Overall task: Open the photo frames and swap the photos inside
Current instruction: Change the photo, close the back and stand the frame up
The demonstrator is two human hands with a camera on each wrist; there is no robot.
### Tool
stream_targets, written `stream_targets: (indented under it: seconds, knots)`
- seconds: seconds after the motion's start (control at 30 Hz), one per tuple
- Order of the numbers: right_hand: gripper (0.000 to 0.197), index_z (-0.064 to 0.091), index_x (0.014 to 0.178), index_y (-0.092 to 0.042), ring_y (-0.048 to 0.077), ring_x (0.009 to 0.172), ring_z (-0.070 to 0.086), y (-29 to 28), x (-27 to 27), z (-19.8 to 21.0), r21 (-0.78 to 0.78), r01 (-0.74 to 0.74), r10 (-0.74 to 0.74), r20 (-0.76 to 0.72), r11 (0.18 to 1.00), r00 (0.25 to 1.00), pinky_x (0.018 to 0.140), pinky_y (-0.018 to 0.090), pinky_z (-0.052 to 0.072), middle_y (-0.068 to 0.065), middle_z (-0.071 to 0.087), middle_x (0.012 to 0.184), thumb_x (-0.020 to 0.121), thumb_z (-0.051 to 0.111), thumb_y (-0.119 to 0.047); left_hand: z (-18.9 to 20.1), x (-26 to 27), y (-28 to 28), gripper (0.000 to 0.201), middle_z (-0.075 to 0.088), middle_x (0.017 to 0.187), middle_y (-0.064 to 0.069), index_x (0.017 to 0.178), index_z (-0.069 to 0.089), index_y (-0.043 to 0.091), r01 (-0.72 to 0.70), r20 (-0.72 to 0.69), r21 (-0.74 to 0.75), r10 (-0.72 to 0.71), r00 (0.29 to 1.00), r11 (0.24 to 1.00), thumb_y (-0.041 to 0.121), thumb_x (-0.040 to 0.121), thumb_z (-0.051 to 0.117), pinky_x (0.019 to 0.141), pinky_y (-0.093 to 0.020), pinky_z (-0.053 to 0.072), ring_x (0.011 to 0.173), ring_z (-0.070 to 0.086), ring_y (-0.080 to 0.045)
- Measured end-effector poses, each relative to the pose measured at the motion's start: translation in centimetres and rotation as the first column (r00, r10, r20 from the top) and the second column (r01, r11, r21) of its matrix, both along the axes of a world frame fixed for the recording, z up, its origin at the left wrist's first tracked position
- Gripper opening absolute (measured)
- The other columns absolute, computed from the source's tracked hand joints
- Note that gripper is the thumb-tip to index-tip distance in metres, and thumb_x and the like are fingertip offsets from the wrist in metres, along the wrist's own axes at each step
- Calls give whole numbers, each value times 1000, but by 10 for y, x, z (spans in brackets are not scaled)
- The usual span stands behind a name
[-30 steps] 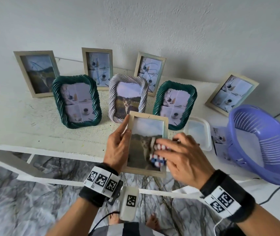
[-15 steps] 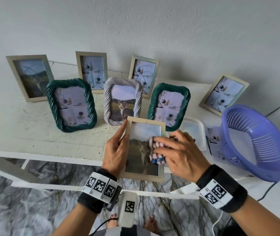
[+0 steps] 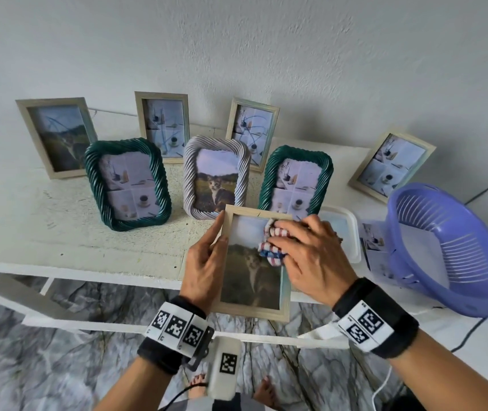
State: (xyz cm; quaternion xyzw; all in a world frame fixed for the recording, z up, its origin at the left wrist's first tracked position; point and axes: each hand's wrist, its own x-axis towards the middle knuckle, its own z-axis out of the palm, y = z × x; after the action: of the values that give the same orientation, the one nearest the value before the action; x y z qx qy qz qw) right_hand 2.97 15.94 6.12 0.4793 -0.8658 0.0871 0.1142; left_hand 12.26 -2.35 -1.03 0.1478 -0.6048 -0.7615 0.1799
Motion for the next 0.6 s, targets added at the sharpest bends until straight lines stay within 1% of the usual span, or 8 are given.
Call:
stream_targets:
  seconds: [0.07, 0.13, 0.23, 0.33, 0.4, 0.43, 0.57, 0.6]
  knots:
    - [36, 71, 104, -17, 21, 93, 42, -7, 16, -3, -29, -48, 49, 16, 998, 999, 75, 39, 44, 3, 63, 123, 78, 46, -21, 5, -2, -2, 50, 56, 105, -14, 142, 47, 32, -22, -24, 31, 23, 999, 999, 38, 94, 57, 82, -47, 39, 92, 45, -28]
    - [34, 73, 98, -18, 18, 92, 42, -4, 38, -10, -20, -164, 165, 70, 986, 984, 75, 36, 41, 1, 63, 122, 79, 45, -19, 5, -4, -7, 49, 59, 101, -16, 142, 48, 30, -21, -26, 25, 21, 999, 999, 36, 94, 59, 78, -44, 45, 86, 50, -28]
    - [30, 73, 89, -20, 15, 89, 42, 10, 44, -12, 22, -224, 221, 92, 974, 971, 73, 34, 40, -4, 66, 118, 80, 45, -19, 1, -5, -13, 54, 45, 98, -12, 141, 47, 39, 16, -3, -11, -16, 1000, 1000, 49, 89, 58, 70, -46, 31, 81, 36, -31]
    - [34, 72, 93, -20, 17, 87, 40, 9, 20, -5, 21, -73, 72, 22, 997, 997, 70, 35, 40, -4, 64, 120, 80, 41, -24, 5, -7, -8, 46, 66, 109, -8, 142, 47, 31, 3, -23, -12, -3, 1000, 1000, 32, 96, 55, 86, -36, 48, 96, 60, -23]
    - [41, 70, 103, -20, 20, 89, 41, 0, 4, 2, 13, 44, -44, 4, 999, 999, 71, 35, 38, -4, 61, 125, 80, 37, -25, 7, -10, -4, 45, 62, 132, -4, 142, 46, 22, -3, -38, -23, 2, 999, 1000, 23, 97, 53, 102, -34, 45, 120, 58, -19]
    - [43, 70, 106, -20, 20, 88, 41, -5, 1, 5, 3, 71, -71, 1, 998, 998, 70, 34, 36, -4, 61, 127, 81, 36, -25, 10, -11, -3, 47, 59, 135, -7, 142, 46, 21, 3, -36, -21, -4, 999, 1000, 26, 96, 54, 103, -38, 42, 121, 56, -22]
    - [42, 72, 106, -19, 18, 86, 42, -9, 18, -3, 14, -123, 121, 85, 992, 989, 70, 31, 37, -5, 61, 130, 81, 38, -19, 7, -14, -7, 52, 58, 105, -15, 141, 47, 36, 26, -38, -11, -27, 999, 1000, 43, 91, 59, 68, -47, 43, 76, 52, -29]
    - [41, 73, 103, -19, 18, 85, 43, -4, 23, -6, 29, -192, 187, 129, 981, 974, 70, 32, 41, -5, 63, 128, 81, 38, -19, 4, -14, -8, 50, 58, 102, -13, 139, 48, 38, 18, -36, -8, -18, 999, 1000, 43, 91, 59, 66, -43, 44, 75, 50, -27]
